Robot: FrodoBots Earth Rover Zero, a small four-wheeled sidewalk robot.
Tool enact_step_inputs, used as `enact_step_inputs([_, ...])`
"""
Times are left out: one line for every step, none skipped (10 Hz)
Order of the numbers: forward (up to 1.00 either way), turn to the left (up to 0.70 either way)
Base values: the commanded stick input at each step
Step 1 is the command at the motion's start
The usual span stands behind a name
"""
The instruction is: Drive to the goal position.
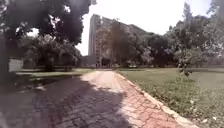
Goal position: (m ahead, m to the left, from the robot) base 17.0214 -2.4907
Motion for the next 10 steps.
enact_step_inputs([0.7,0.24])
enact_step_inputs([0.7,0.05])
enact_step_inputs([0.7,0.0])
enact_step_inputs([0.7,0.0])
enact_step_inputs([0.7,0.0])
enact_step_inputs([0.7,0.0])
enact_step_inputs([0.7,0.0])
enact_step_inputs([0.7,0.0])
enact_step_inputs([0.7,0.18])
enact_step_inputs([0.7,0.33])
